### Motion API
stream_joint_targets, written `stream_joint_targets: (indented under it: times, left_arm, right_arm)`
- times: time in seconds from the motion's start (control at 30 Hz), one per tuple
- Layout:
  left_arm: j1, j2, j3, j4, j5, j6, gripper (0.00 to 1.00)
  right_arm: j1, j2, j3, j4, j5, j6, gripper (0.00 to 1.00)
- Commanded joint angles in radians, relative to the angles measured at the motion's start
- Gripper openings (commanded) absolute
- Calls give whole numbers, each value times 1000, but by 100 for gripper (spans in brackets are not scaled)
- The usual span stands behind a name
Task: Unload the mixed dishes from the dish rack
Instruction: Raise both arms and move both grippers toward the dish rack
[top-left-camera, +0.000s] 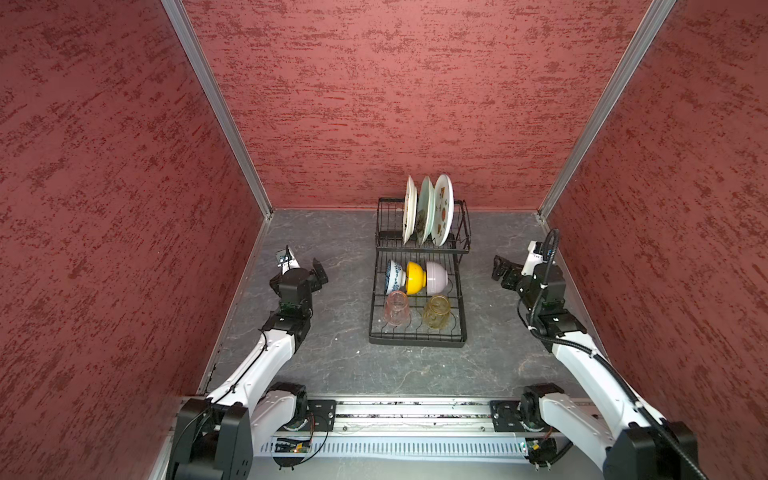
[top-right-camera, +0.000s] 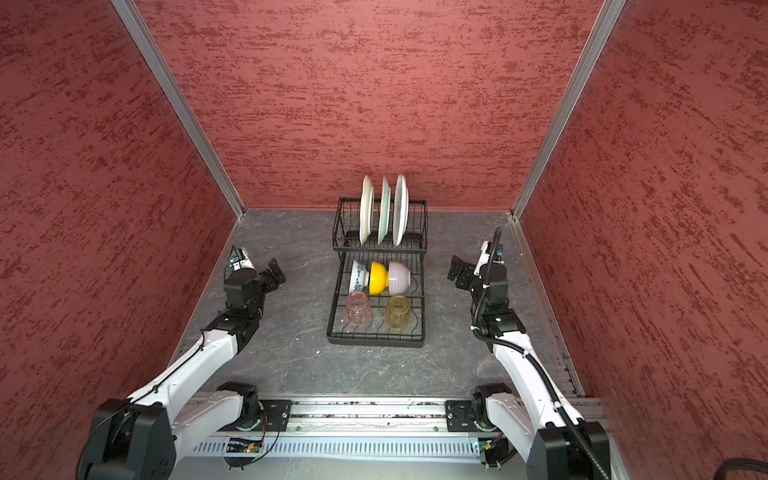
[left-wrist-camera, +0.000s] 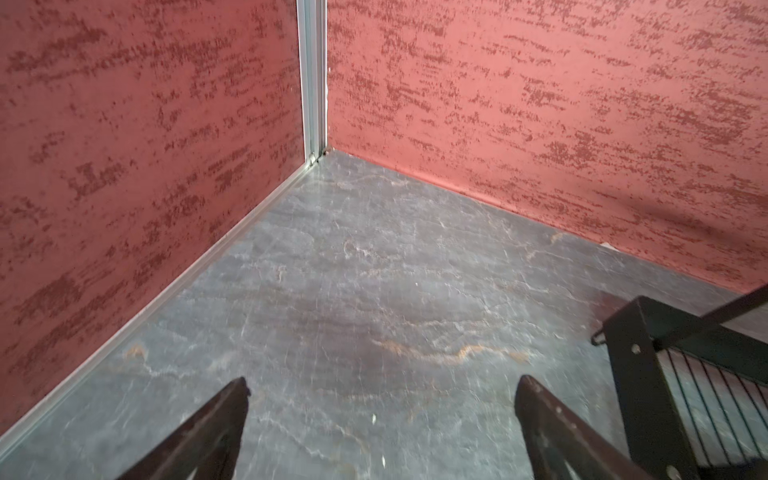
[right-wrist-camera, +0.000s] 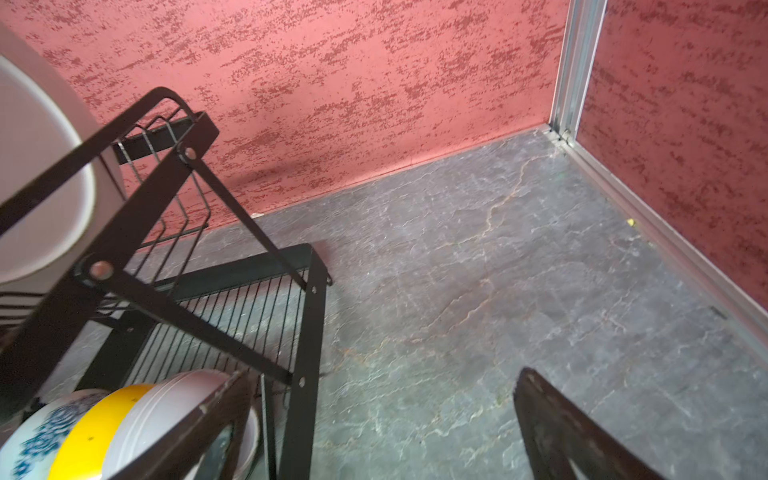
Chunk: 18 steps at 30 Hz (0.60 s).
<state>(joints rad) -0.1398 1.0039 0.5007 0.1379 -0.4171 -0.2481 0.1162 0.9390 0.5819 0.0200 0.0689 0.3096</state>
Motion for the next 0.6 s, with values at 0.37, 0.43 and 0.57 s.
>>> stream_joint_targets:
  times: [0.37, 0.43, 0.57]
  left_arm:
    - [-183, -99, 158, -376, 114, -77, 99]
    - [-216, -118, 160, -399, 106, -78, 99]
    - [-269, -132, 142, -378, 94, -75, 100]
  right_arm:
    - [190, -126, 1, -187, 50, 25, 99]
    - [203, -129, 1, -213, 32, 55, 99]
    - [256, -121, 9, -266, 4, 117, 99]
